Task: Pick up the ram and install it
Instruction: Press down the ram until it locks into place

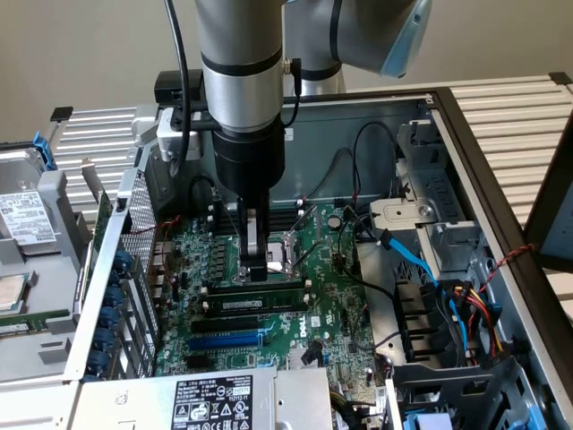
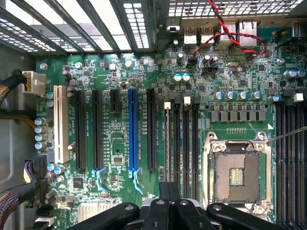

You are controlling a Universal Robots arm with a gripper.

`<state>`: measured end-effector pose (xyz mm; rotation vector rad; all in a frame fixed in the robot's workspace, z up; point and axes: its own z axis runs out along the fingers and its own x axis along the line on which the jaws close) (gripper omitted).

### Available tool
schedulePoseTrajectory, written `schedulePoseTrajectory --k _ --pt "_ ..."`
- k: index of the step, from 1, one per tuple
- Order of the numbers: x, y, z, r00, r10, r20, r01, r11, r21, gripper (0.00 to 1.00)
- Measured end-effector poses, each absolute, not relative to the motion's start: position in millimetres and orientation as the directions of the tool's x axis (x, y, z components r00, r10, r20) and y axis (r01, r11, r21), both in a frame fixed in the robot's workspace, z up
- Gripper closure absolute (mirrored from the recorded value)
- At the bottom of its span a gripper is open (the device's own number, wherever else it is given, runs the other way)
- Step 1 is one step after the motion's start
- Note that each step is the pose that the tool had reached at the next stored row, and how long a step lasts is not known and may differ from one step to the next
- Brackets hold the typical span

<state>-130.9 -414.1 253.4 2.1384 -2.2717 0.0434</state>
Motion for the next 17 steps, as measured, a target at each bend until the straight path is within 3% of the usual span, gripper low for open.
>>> schedulePoseTrajectory --k 17 --pt "-131.0 -414.1 253.4 -0.115 -0.993 0.035 -0.993 0.115 -0.006 0.89"
